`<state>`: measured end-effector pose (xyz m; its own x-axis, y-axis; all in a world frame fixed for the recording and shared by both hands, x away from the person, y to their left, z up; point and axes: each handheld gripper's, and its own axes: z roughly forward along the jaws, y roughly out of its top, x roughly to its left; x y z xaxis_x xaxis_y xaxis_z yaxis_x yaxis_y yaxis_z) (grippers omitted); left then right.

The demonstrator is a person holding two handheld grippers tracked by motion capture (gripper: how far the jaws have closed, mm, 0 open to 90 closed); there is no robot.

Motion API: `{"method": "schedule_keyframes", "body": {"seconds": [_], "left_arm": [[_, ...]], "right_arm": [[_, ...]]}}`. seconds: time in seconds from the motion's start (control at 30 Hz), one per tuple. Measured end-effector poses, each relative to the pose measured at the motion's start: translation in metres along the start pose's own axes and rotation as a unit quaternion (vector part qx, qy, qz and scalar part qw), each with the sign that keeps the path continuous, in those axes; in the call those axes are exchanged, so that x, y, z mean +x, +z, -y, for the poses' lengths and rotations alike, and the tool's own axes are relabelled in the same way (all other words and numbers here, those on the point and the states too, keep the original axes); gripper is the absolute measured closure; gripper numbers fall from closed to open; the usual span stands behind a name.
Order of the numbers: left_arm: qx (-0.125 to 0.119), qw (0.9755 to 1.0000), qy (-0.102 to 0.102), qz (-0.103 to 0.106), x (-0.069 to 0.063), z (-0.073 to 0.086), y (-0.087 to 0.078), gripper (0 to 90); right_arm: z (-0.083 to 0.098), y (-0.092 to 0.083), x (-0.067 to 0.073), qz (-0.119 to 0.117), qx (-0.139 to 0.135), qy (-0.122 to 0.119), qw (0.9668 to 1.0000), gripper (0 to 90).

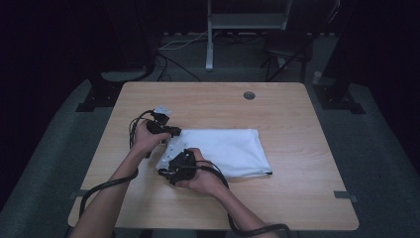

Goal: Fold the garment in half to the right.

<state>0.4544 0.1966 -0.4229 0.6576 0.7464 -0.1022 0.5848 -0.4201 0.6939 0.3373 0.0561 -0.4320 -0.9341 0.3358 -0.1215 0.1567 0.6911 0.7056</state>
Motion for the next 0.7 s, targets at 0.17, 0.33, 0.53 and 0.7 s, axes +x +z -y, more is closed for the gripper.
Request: {"method": "schedule_keyframes", "body": {"seconds": [0.17,0.33,0.53,0.7], "left_arm": [[0.000,1.0000,0.000,0.001,0.0003,0.0002,0.0003,81.5],[0.005,1.0000,0.001,0.002,0.0004,0.0007,0.0016,81.5],[0.006,0.9999,-0.006,0.008,0.0010,0.0016,0.0035,81.6],[0.009,0.9998,-0.012,0.012,0.0011,0.0017,0.0037,83.5]], "right_arm": [[-0.0026,0.0026,0.0000,0.003,0.007,-0.009,0.9999,47.2],[-0.0024,0.0028,-0.0016,0.001,0.007,0.006,1.0000,58.2],[-0.0007,0.0031,-0.0020,-0.004,0.001,0.017,0.9998,71.9],[-0.0004,0.0027,-0.0031,0.001,0.001,0.024,0.9997,80.9]]}}
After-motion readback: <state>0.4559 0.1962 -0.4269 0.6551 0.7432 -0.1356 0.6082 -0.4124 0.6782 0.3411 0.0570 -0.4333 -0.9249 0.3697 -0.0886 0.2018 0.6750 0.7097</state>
